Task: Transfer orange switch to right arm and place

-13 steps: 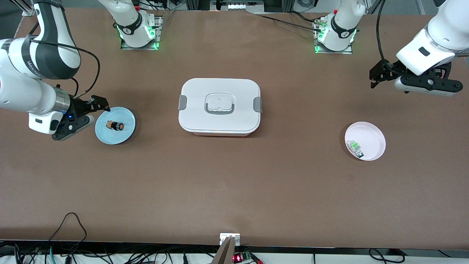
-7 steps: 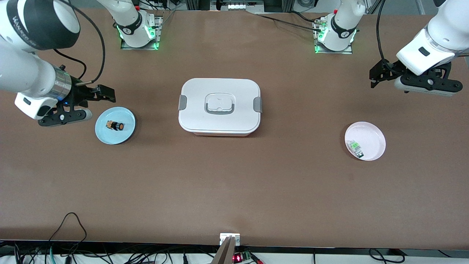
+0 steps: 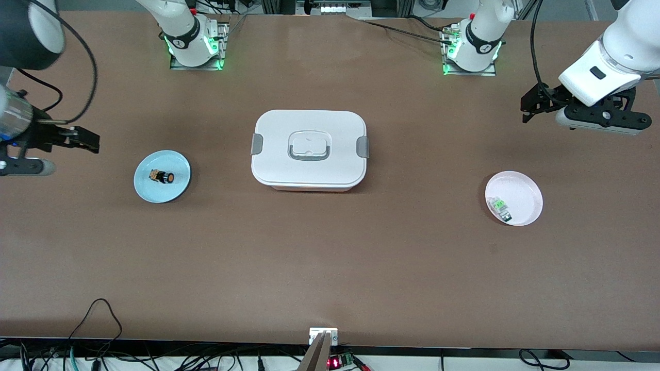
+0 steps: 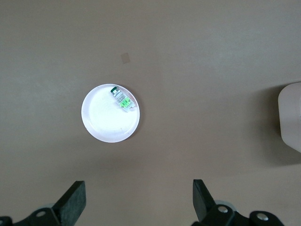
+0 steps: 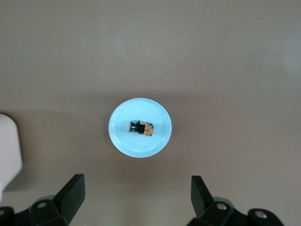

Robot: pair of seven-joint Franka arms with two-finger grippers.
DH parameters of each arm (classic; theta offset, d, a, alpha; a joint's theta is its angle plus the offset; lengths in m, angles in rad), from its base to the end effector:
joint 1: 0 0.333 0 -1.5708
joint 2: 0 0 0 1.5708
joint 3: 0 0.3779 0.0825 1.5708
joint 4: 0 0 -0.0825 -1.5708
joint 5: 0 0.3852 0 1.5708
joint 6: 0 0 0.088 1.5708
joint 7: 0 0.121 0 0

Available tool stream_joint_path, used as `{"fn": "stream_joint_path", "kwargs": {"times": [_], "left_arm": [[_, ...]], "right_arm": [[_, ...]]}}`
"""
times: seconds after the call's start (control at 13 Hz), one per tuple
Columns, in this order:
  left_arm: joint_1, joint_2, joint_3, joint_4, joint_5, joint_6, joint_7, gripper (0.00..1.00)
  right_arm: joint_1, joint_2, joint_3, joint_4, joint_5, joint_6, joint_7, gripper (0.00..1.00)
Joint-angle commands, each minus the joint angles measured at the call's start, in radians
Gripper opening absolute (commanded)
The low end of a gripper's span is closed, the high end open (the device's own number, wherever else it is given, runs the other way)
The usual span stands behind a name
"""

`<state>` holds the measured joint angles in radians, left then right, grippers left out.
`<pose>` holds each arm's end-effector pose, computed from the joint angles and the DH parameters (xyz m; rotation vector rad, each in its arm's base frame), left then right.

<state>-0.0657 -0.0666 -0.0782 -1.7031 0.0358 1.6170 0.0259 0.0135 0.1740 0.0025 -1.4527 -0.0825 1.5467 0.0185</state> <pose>0.5275 -0.0738 0.6499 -3.0880 0.2656 0.0268 0.6140 -0.0005 0.6245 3.0558 -0.0018 -0.1201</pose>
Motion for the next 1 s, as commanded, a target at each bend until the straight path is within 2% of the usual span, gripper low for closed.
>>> {"fn": "stream_joint_path", "kwargs": {"times": [0.0, 0.23, 0.46, 0.77, 0.92], "left_arm": [[0.001, 0.004, 0.0, 0.02, 0.012, -0.022, -0.006, 1.0], [0.001, 0.004, -0.003, 0.02, 0.012, -0.022, -0.006, 1.0], [0.001, 0.004, -0.006, 0.022, 0.012, -0.023, -0.007, 1.0], [0.001, 0.004, -0.006, 0.022, 0.012, -0.023, -0.007, 1.0], [0.001, 0.004, -0.006, 0.022, 0.012, -0.022, -0.007, 1.0]], "right_arm": [[0.003, -0.016, -0.024, 0.048, 0.035, -0.014, 0.021, 1.0], [-0.004, -0.036, -0.083, 0.049, 0.026, -0.025, -0.003, 1.0], [0.0, -0.063, -0.081, 0.014, 0.021, -0.062, -0.031, 1.0], [0.0, -0.163, -0.085, -0.129, 0.021, -0.089, 0.02, 1.0], [-0.001, -0.197, -0.087, -0.158, 0.021, -0.085, 0.008, 1.0]]}}
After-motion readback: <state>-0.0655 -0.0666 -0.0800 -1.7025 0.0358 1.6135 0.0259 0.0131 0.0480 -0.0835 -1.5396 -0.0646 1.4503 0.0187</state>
